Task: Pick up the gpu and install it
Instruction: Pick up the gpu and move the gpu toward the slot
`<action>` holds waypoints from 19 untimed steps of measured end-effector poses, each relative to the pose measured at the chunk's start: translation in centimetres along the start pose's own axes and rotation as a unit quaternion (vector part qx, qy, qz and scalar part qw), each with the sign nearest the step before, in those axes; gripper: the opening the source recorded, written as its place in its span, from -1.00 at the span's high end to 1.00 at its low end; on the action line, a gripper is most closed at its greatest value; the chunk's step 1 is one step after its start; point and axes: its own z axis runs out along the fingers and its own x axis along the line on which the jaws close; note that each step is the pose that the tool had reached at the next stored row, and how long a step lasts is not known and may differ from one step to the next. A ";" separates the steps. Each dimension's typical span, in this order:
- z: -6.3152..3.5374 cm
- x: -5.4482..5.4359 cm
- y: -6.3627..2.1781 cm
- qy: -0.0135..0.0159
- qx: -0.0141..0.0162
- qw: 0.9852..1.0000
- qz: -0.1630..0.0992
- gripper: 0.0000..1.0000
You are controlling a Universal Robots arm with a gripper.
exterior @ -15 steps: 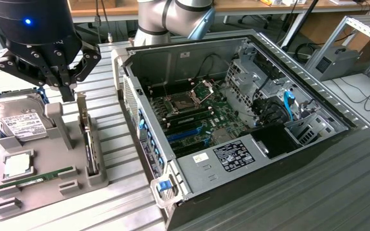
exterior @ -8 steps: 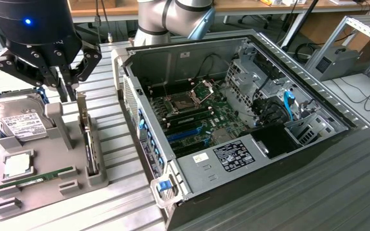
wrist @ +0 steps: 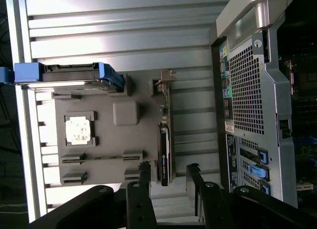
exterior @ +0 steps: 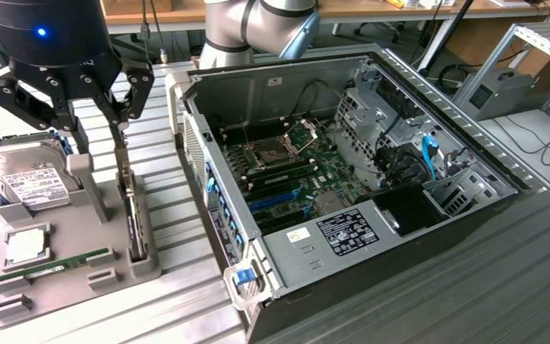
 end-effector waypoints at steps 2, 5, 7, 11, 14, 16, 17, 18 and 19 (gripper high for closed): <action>0.00 0.0 0.00 0.000 0.000 1.000 0.000 0.15; 0.00 0.0 0.00 0.000 0.000 1.000 0.000 0.15; 0.00 0.0 0.00 0.000 0.000 1.000 0.000 0.15; 0.00 0.0 0.00 0.000 0.000 1.000 0.000 0.15; 0.14 0.0 -0.01 0.000 0.000 1.000 0.000 0.15; 0.33 0.0 -0.02 0.000 0.000 1.000 0.000 0.15; 0.43 0.0 -0.02 0.000 0.000 1.000 0.000 0.15; 0.53 0.0 -0.02 0.000 0.000 1.000 0.000 0.15; 0.63 0.0 -0.03 0.000 0.000 1.000 0.000 0.15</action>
